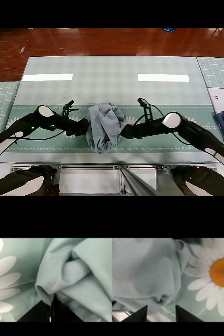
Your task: Fold the shirts.
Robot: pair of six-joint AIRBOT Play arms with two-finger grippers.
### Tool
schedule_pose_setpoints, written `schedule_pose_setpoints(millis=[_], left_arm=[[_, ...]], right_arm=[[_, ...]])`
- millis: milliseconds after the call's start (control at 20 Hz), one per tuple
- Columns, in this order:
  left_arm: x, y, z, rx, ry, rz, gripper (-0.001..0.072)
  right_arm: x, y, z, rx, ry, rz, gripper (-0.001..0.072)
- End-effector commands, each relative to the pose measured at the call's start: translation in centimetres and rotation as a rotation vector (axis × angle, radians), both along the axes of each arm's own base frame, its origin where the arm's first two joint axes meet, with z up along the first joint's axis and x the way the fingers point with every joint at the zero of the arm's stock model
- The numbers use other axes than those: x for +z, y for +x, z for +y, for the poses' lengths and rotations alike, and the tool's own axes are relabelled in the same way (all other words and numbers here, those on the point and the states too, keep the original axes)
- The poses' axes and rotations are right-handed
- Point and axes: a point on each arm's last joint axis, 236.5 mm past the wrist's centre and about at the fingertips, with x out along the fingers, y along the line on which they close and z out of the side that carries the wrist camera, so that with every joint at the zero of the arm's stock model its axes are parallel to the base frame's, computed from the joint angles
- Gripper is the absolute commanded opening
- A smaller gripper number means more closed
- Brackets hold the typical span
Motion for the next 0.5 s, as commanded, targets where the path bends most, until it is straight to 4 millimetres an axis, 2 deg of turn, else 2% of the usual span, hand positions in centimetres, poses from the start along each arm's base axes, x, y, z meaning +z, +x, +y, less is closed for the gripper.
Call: schedule_pose_setpoints(millis=[0, 150, 300, 350, 400, 450], left_arm=[[-0.1, 0.1, 0.0, -0.002, 0.003, -0.004, 0.0021], [-0.1, 0.1, 0.0, -0.002, 0.003, -0.004, 0.0021], [-0.1, 0.1, 0.0, -0.002, 0.003, -0.005, 0.0021], [-0.1, 0.1, 0.0, -0.001, 0.003, -0.005, 0.0021], [0.0, 0.1, 0.0, -0.002, 0.003, -0.007, 0.0021], [0.2, 0.6, 0.1, -0.002, 0.000, -0.020, 0.0021]], right_arm=[[-1.3, 0.5, 2.8, 0.008, 0.031, 0.020, 0.0404], [-3.4, 0.9, 3.1, 0.018, 0.000, 0.058, 0.0404], [-4.1, 1.9, 4.5, 0.019, 0.031, 0.071, 0.0402], [-3.9, 2.3, 5.3, 0.020, 0.057, 0.075, 0.0330], [-3.7, 2.6, 5.9, 0.025, 0.081, 0.076, 0.0157], [-3.0, 2.8, 6.7, 0.055, 0.109, 0.065, 0.0022]])
